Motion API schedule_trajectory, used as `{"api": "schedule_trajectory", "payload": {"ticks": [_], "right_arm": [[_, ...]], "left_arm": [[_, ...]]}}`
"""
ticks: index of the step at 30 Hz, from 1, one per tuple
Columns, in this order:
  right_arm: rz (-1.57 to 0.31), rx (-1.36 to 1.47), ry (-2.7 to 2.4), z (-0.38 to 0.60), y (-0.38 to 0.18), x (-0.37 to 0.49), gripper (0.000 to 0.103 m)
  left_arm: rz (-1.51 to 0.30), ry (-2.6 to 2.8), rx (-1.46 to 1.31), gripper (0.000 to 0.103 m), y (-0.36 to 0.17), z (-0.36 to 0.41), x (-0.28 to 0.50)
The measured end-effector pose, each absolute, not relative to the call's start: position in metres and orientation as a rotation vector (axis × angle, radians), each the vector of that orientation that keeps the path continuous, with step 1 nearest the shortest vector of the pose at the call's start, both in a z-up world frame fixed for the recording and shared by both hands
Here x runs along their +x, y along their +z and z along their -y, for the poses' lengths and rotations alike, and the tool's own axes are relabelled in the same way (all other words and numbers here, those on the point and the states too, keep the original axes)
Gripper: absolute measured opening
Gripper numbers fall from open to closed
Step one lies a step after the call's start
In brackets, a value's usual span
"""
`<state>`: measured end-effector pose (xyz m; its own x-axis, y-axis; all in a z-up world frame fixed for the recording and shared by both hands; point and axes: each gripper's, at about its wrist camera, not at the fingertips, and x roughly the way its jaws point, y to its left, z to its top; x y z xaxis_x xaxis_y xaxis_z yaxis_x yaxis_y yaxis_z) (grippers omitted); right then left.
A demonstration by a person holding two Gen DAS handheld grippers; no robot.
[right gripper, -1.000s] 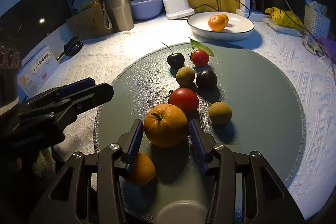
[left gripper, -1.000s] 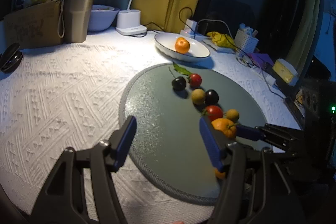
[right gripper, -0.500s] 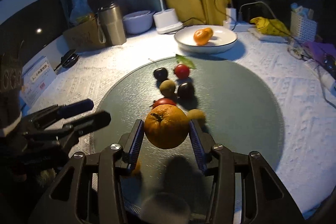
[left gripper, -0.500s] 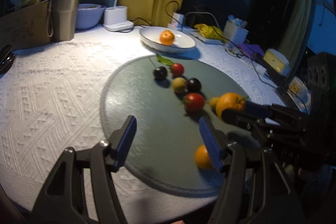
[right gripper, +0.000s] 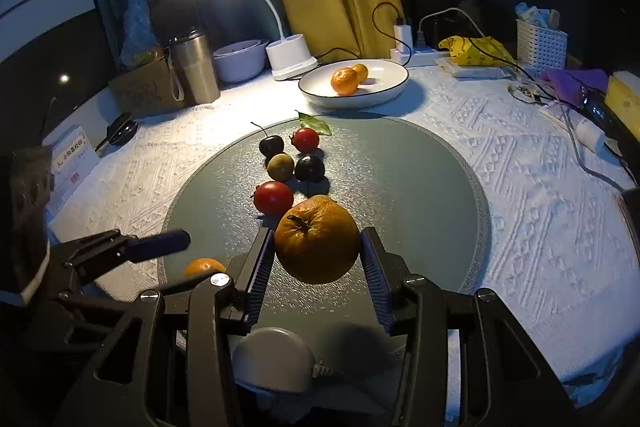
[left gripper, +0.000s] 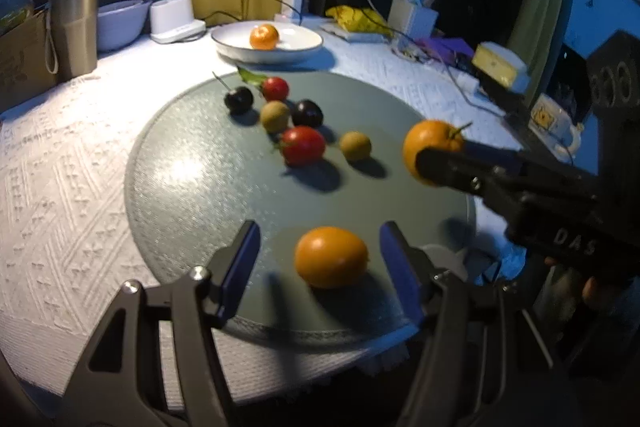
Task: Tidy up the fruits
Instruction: 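Grasp the large stemmed orange with the right tool while the left tool grasps a smooth orange, then lift both held oranges and carry them over the white plate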
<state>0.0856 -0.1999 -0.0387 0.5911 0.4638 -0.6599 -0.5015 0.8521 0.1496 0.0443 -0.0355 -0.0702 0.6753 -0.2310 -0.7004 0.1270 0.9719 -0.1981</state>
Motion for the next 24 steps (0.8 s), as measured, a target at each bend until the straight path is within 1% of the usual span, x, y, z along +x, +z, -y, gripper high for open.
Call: {"api": "schedule_trajectory", "payload": {"ticks": [7, 8, 9, 10, 11, 24], "right_arm": [[-0.744, -0.030, 0.551, 0.211, -0.038, 0.086, 0.047], [-0.744, -0.028, 0.550, 0.212, -0.038, 0.086, 0.047], [-0.744, -0.026, 0.550, 0.213, -0.038, 0.087, 0.047], [-0.744, -0.025, 0.550, 0.213, -0.039, 0.087, 0.047], [-0.747, -0.025, 0.550, 0.213, -0.039, 0.088, 0.047], [-0.741, -0.042, 0.557, 0.207, -0.031, 0.100, 0.047]], "left_arm": [[-0.843, -0.207, -0.078, 0.063, -0.079, 0.048, 0.048], [-0.844, -0.213, -0.074, 0.058, -0.079, 0.049, 0.048], [-0.844, -0.210, -0.068, 0.049, -0.079, 0.050, 0.048], [-0.845, -0.207, -0.063, 0.047, -0.079, 0.050, 0.049], [-0.845, -0.210, -0.064, 0.041, -0.079, 0.050, 0.050], [-0.813, -0.205, -0.074, 0.041, -0.067, 0.042, 0.059]]}}
